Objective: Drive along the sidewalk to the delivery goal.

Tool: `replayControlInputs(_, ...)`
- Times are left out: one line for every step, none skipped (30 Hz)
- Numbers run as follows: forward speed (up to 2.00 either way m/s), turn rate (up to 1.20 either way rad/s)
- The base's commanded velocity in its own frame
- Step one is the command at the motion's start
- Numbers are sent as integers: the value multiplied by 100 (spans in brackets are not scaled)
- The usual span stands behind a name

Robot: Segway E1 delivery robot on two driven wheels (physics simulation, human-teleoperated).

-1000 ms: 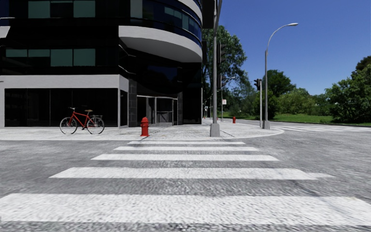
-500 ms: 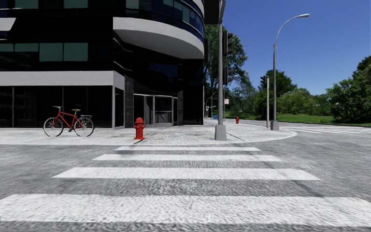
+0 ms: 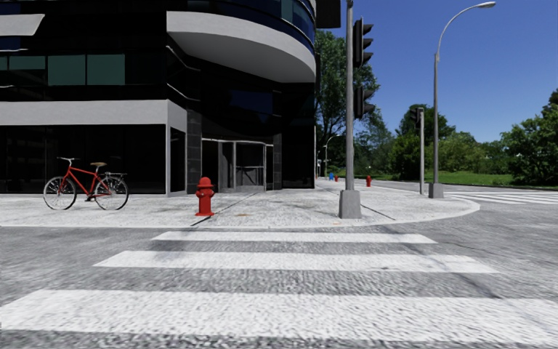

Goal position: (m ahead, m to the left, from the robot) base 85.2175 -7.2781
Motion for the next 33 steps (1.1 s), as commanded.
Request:
replayControlInputs(200,0)
replayControlInputs(200,0)
replayControlInputs(200,0)
replayControlInputs(200,0)
replayControlInputs(200,0)
replayControlInputs(200,0)
replayControlInputs(200,0)
replayControlInputs(200,0)
replayControlInputs(200,0)
replayControlInputs(200,0)
replayControlInputs(200,0)
replayControlInputs(200,0)
replayControlInputs(200,0)
replayControlInputs(200,0)
replayControlInputs(200,0)
replayControlInputs(200,0)
replayControlInputs(200,0)
replayControlInputs(200,0)
replayControlInputs(200,0)
replayControlInputs(200,0)
replayControlInputs(200,0)
replayControlInputs(200,0)
replayControlInputs(200,0)
replayControlInputs(200,0)
replayControlInputs(200,0)
replayControlInputs(200,0)
replayControlInputs(200,0)
replayControlInputs(200,0)
replayControlInputs(200,0)
replayControlInputs(200,0)
replayControlInputs(200,0)
replayControlInputs(200,0)
replayControlInputs(200,0)
